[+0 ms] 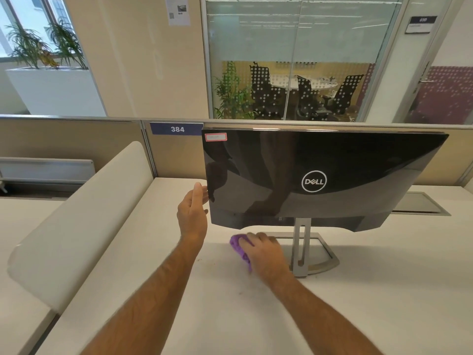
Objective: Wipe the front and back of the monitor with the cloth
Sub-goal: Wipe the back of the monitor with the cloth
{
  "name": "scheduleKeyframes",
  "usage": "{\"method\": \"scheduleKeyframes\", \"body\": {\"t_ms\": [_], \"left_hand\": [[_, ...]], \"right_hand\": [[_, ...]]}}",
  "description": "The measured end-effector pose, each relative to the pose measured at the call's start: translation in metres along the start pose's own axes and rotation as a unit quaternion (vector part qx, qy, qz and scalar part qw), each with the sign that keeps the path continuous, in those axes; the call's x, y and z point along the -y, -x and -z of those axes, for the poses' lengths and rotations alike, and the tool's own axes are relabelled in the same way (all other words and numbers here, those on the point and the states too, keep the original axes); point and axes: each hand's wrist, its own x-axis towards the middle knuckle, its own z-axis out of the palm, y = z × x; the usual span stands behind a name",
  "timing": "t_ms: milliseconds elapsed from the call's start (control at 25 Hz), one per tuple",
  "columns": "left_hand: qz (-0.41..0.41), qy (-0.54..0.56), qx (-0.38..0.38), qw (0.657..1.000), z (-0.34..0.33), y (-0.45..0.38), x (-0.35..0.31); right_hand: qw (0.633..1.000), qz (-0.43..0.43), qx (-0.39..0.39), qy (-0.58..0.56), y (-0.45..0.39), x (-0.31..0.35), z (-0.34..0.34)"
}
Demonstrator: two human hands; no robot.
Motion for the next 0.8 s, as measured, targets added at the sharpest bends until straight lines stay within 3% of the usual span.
{"method": "scheduleKeyframes", "body": {"t_ms": [120, 200, 360, 560, 800], "left_hand": [[0.001, -0.005, 0.005, 1.0, 0.001, 0.0, -0.001], [-0.001, -0.004, 0.008, 1.0, 0.002, -0.001, 0.0], [-0.004, -0.003, 0.007, 1.0, 0.002, 0.0, 0.001], [-0.01, -0.004, 0.0, 1.0, 0.001, 0.001, 0.002], [-0.028, -0.02, 0.008, 0.999, 0.001, 0.006, 0.002]], "right_hand": [[0.996, 0.009, 0.027, 0.087, -0.02, -0.02, 0.003], [0.987, 0.055, 0.086, 0.121, -0.024, -0.025, -0.004], [0.977, 0.035, 0.208, 0.041, -0.013, -0.027, -0.027], [0.978, -0.007, 0.209, 0.022, 0.02, -0.012, -0.033], [0.985, -0.072, 0.155, 0.017, 0.054, 0.002, -0.02]]}}
